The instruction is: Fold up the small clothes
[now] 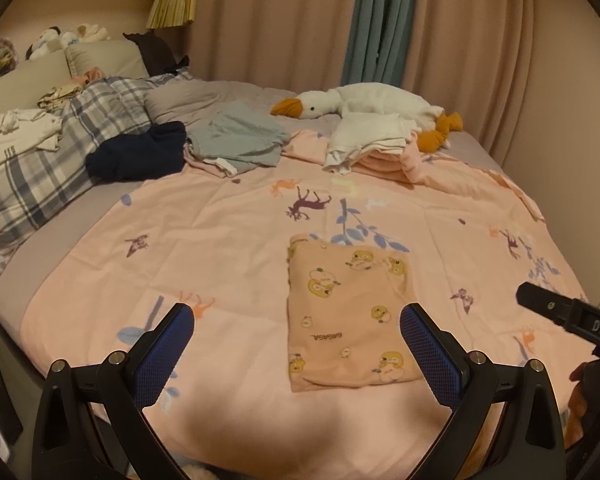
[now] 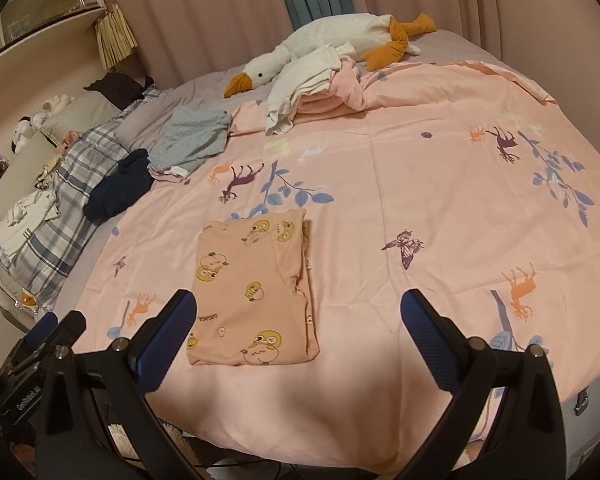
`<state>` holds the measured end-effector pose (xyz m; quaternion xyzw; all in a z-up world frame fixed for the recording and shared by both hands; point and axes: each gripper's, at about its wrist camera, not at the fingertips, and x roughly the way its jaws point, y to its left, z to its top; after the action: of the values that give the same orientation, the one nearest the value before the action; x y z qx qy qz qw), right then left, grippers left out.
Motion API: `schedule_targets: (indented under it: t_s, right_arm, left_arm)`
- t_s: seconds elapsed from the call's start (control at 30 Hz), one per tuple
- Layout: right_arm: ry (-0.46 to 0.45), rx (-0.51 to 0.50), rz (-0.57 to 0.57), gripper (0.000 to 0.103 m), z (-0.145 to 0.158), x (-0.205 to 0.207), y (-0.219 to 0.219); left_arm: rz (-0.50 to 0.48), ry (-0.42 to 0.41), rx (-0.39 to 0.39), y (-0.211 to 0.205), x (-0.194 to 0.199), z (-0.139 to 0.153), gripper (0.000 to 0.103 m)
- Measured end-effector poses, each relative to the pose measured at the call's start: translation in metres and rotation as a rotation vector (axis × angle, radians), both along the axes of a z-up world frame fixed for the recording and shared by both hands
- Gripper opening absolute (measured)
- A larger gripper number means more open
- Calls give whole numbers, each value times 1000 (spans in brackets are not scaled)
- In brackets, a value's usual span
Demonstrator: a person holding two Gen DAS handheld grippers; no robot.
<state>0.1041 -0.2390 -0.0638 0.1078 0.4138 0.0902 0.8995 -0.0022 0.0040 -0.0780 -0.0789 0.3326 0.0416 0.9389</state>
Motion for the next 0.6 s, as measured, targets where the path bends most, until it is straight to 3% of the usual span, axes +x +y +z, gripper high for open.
schedule_targets:
  t_s: [0.6]
  right_arm:
    - [12, -37, 16, 102, -6, 4, 9]
  left_arm:
    - [1, -8, 19, -8, 3, 0, 102]
